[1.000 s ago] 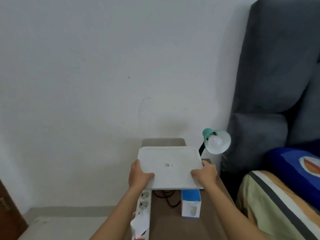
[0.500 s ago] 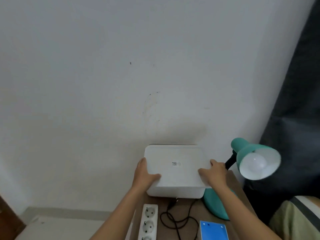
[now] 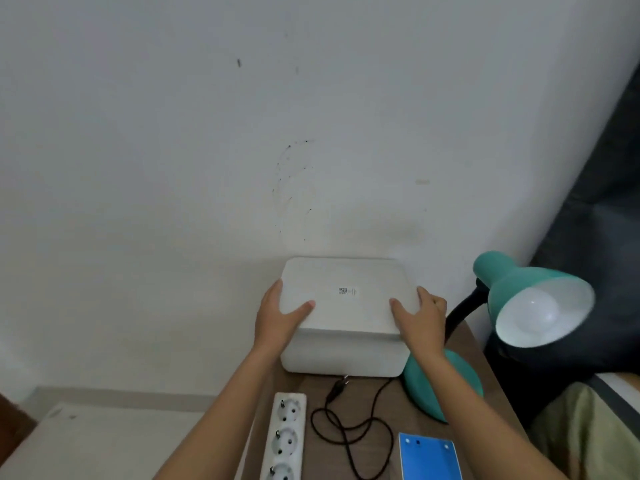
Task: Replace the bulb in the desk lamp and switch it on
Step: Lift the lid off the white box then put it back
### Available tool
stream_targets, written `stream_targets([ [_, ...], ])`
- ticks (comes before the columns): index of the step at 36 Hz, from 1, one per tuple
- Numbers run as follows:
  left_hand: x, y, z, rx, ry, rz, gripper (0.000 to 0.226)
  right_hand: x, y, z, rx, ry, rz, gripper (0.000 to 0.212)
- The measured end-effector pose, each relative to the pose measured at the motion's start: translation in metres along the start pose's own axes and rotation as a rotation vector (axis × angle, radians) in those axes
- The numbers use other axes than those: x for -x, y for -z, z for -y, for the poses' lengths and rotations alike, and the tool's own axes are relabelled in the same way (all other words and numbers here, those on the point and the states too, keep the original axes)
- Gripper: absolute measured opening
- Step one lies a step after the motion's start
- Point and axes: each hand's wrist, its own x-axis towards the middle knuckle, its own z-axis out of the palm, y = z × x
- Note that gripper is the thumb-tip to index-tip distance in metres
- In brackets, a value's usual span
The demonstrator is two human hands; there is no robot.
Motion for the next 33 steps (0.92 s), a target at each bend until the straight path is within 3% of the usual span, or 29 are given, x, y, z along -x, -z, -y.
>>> stream_targets([
  [21,-0.006,0.003,0.000,0.109,0.011,-0.042,0.069,-0.002,-0.005,0.014,0.082,-0.011,-0.060,0.052],
  [33,-0.009,0.000,0.002,0.135,0.021,-0.056,0.067,-0.003,-0.008,0.013,0.076,-0.020,-0.056,0.059],
])
